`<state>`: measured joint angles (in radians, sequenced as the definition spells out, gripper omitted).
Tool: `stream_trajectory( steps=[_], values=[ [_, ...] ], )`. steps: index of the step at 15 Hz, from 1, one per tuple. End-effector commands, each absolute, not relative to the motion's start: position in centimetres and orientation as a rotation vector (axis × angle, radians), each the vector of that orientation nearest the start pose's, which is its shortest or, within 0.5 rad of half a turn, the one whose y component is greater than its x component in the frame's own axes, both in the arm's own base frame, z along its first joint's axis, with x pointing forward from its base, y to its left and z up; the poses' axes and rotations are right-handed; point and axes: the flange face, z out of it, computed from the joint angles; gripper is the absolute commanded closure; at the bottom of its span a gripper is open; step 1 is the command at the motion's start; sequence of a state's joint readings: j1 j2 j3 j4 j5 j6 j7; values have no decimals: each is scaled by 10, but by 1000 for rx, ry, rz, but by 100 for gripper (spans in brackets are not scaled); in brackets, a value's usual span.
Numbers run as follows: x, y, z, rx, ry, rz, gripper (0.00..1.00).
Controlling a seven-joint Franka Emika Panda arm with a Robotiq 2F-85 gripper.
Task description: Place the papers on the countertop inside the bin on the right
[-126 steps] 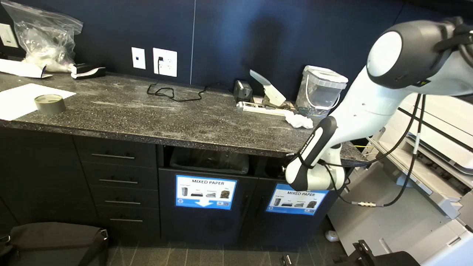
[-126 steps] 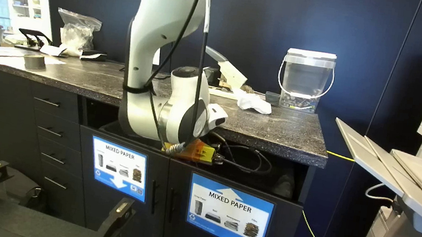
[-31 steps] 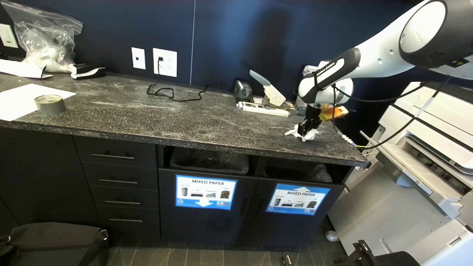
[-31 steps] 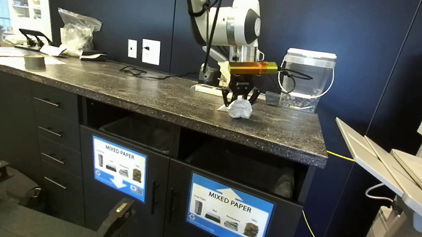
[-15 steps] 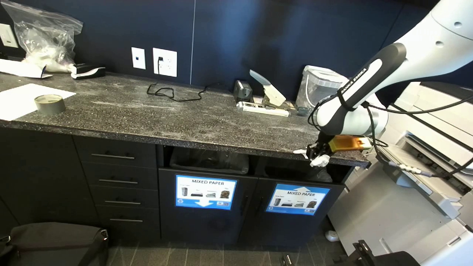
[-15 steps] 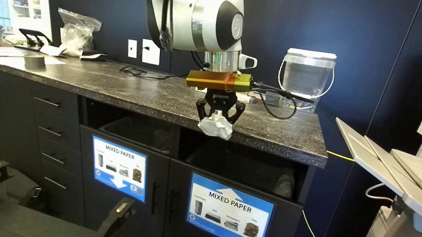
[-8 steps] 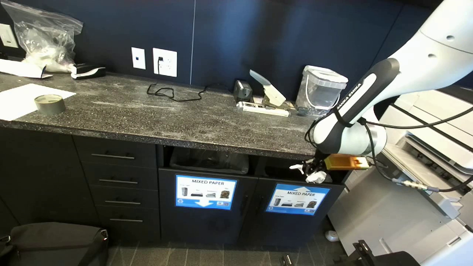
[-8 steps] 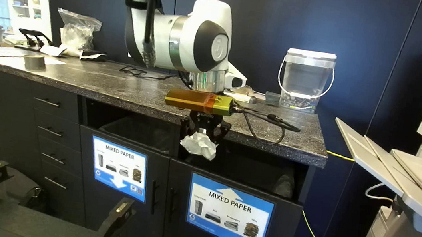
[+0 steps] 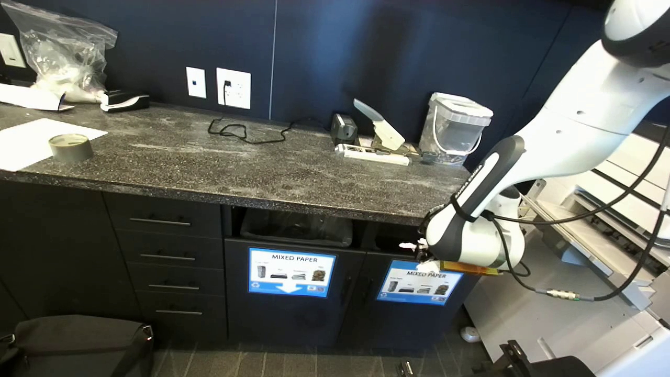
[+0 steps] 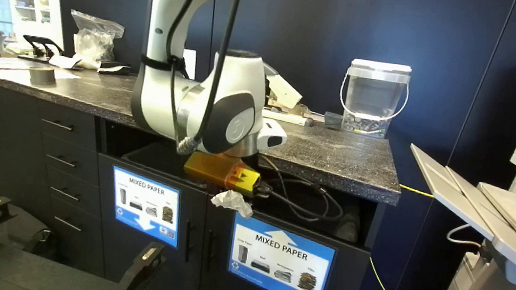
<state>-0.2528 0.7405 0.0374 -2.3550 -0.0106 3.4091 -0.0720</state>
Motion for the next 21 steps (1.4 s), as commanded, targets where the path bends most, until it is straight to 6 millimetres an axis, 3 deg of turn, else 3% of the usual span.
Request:
stream_trajectory(
  steps=[1,9,21],
  values=[
    [492,-111,35,-3092,300,-726,90],
    [525,-121,6,-2999,382,-1082,89],
    [562,-113,-45,-2793,634,-1385,89]
  ],
)
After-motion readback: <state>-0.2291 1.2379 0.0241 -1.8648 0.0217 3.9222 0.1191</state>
